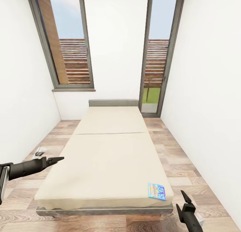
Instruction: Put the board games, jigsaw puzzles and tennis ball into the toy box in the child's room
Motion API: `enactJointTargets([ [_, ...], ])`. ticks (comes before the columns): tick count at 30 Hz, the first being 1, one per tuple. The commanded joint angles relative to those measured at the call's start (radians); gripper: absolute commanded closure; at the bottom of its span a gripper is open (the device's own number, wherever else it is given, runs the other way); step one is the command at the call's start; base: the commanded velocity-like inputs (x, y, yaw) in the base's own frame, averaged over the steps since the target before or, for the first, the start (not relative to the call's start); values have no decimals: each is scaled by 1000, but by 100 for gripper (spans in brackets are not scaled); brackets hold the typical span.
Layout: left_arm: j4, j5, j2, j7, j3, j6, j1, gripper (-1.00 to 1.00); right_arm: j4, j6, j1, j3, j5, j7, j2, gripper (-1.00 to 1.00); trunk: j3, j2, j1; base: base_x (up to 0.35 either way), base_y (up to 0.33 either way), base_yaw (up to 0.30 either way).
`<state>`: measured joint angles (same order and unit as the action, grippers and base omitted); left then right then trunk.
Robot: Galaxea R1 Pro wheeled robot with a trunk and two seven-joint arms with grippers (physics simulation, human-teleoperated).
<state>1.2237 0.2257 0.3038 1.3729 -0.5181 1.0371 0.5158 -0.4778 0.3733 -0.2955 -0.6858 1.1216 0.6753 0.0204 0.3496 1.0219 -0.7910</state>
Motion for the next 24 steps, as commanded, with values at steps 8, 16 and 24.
enactJointTargets([
  [8, 56, 19, 26, 120, 3, 10, 1, -100, 1, 10, -3, -3, 6, 6, 0, -100, 26, 57, -31, 0, 0, 0],
  [16, 86, 20, 34, 139, 35, 10, 1, -100, 1, 11, -4, -3, 6, 9, 0, -100, 36, 78, -42, 0, 0, 0],
  [24, 100, 19, 38, 157, 57, 10, 1, -100, 1, 12, -4, -2, 6, 10, 0, -100, 36, 78, -42, 0, 0, 0],
])
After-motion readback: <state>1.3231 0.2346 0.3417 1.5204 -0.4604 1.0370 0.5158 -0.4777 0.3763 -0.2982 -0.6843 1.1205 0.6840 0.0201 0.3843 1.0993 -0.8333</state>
